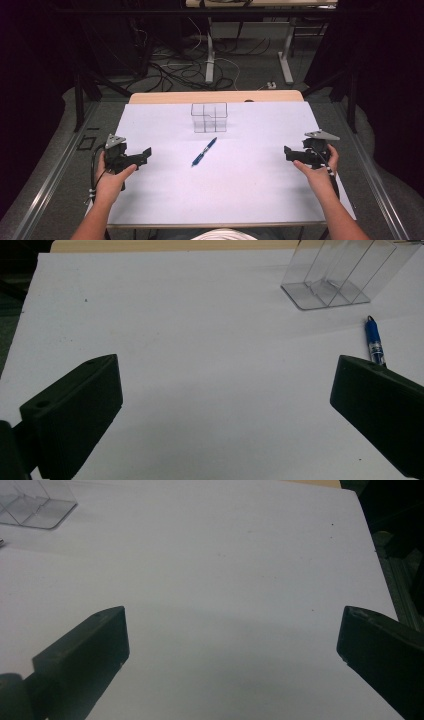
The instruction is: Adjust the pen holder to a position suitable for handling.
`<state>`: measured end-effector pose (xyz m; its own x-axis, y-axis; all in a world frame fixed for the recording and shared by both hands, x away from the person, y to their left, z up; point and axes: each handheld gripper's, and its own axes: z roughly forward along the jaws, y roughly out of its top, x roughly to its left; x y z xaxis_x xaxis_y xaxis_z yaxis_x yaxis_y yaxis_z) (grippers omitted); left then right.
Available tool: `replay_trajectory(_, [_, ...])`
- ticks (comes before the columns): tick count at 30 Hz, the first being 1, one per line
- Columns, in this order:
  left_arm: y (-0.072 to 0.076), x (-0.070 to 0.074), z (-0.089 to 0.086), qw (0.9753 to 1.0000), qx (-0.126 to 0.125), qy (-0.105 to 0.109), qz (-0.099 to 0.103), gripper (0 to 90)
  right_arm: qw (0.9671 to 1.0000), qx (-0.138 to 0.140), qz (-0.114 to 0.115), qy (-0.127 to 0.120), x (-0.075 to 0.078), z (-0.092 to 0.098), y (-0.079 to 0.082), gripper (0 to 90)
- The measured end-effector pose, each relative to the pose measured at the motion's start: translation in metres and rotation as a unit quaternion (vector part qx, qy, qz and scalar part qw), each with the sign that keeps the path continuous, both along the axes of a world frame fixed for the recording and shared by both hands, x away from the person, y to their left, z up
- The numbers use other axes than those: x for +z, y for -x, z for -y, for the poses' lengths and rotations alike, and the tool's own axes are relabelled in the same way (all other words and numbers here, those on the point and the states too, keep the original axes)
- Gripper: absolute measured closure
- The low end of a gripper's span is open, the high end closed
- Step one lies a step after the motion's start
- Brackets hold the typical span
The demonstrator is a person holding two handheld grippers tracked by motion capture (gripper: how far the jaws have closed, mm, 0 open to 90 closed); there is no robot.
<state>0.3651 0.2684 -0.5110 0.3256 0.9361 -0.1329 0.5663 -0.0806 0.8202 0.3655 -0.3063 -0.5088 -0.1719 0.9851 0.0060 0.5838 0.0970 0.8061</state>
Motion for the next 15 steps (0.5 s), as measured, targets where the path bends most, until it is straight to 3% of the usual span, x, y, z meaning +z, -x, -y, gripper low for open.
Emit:
replay_trajectory(4, [-0.001,0.000,0.001,1.0000,-0.002,-0.002,0.000,0.3,0.9999,0.009,-0.007,0.013,-0.002,-0.002,-0.001,5.5])
replay_trajectory(15, [0.001,0.001,0.004,0.9999,-0.005,-0.010,0.001,1.8,0.9973,0.047,-0.020,0.052,0.010,-0.021,-0.004,6.3])
